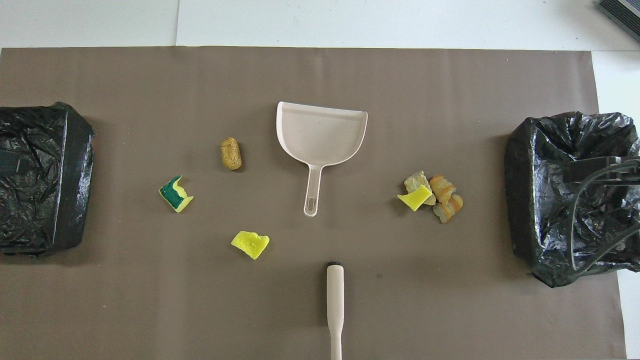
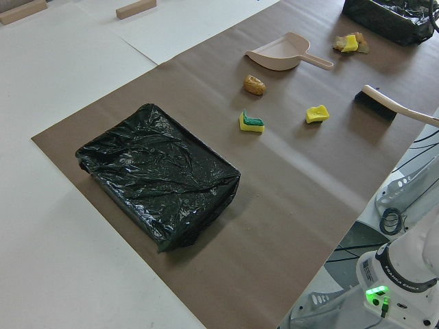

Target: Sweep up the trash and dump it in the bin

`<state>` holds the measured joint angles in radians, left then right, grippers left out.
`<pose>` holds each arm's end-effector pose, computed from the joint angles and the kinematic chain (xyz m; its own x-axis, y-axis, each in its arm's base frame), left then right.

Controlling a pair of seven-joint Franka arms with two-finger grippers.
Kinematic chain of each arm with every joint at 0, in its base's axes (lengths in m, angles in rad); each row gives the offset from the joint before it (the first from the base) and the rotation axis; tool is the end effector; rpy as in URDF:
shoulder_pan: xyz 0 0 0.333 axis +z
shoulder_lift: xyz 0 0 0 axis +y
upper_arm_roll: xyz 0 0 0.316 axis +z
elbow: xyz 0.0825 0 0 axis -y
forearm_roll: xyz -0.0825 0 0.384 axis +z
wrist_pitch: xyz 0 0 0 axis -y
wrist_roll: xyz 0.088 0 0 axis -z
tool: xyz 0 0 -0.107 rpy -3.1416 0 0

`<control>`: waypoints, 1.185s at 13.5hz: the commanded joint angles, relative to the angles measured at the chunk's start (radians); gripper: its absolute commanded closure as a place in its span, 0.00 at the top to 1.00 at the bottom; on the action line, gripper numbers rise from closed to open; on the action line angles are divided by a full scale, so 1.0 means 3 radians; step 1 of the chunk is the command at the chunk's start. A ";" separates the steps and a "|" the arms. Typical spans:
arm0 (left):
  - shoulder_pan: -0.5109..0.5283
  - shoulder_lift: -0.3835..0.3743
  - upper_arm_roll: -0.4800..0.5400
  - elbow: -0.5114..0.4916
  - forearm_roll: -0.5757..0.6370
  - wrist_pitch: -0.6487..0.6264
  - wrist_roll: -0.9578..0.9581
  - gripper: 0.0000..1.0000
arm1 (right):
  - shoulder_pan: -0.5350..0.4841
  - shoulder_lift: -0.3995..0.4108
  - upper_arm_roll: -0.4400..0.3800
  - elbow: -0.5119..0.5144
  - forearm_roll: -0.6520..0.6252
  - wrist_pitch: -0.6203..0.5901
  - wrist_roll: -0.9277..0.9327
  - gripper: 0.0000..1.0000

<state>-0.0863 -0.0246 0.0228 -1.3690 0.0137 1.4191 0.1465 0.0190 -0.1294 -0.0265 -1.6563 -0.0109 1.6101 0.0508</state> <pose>0.5252 -0.0315 0.7174 0.9759 -0.2062 0.0720 -0.2050 -0.9785 -0.0235 0.5176 -0.0060 0.6569 0.9948 -0.0579 0.0833 -0.0583 -0.9983 0.0033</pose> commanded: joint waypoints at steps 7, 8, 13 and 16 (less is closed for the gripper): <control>0.0011 -0.0081 0.0011 -0.0105 -0.0030 0.0010 -0.0023 1.00 | -0.0038 0.0038 0.0012 0.0065 0.0052 -0.0044 -0.0052 1.00; 0.0027 -0.0081 0.0021 -0.0105 -0.0030 0.0000 -0.0023 1.00 | -0.0038 0.0038 0.0012 0.0065 0.0052 -0.0044 -0.0052 1.00; 0.0022 -0.0087 0.0016 -0.0115 -0.0030 0.0020 -0.0013 1.00 | -0.0038 0.0038 0.0012 0.0065 0.0052 -0.0044 -0.0052 1.00; -0.0004 -0.0087 0.0016 -0.0115 -0.0030 0.0040 -0.0023 1.00 | -0.0038 0.0038 0.0012 0.0065 0.0057 -0.0044 -0.0052 1.00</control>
<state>-0.0854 -0.0250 0.0295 -1.3723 0.0127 1.4177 0.1460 0.0190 -0.1294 -0.0265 -1.6563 -0.0109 1.6101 0.0508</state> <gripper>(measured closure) 0.000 0.000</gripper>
